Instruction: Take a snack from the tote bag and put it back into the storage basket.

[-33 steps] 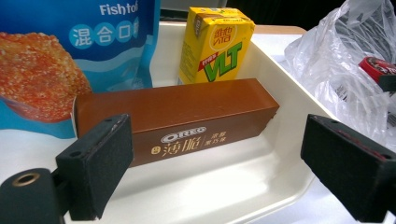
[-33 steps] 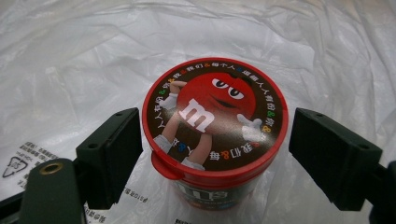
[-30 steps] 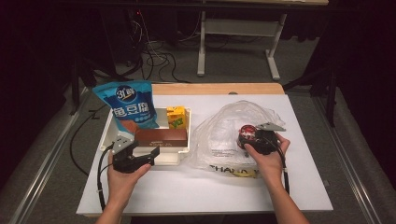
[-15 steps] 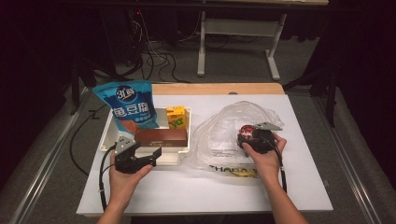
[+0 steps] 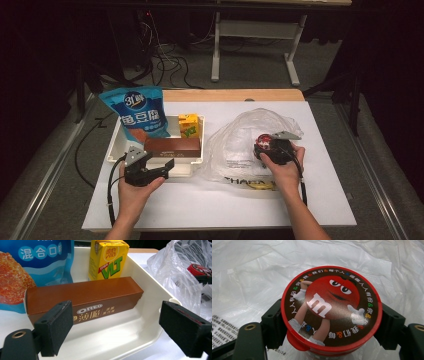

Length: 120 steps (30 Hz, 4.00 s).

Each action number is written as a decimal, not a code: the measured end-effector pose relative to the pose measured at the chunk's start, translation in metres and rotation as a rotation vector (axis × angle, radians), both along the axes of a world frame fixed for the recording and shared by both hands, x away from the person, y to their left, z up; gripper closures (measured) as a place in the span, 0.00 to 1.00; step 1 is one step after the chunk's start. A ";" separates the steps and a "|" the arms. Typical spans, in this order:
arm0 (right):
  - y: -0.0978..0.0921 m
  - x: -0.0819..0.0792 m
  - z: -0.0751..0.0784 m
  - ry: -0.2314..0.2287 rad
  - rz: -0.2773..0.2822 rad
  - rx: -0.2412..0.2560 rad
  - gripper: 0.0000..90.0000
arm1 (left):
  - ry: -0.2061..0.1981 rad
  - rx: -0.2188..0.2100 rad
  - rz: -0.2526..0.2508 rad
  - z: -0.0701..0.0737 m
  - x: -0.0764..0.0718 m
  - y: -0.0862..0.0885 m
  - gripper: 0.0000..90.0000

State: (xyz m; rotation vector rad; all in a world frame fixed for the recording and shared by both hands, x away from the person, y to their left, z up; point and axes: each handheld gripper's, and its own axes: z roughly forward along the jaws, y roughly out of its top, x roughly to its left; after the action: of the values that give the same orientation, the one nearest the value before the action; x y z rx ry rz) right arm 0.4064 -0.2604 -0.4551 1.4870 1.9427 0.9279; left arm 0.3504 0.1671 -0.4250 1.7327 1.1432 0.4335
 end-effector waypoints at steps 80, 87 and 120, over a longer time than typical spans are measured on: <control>0.052 -0.065 0.082 -0.046 0.232 0.109 0.29 | -0.174 0.070 -0.286 0.006 -0.043 -0.173 0.17; 0.050 -0.067 0.084 -0.044 0.233 0.107 0.29 | -0.181 0.058 -0.272 0.012 -0.045 -0.156 0.17; 0.069 -0.073 0.084 -0.011 0.309 0.114 0.29 | -0.147 0.027 -0.361 -0.004 -0.012 -0.192 0.26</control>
State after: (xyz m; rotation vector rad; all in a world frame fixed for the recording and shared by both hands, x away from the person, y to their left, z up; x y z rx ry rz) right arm 0.3332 -0.1913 -0.3712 1.2569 2.1832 1.1937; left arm 0.3379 -0.0246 -0.4292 1.8502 0.7041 0.3469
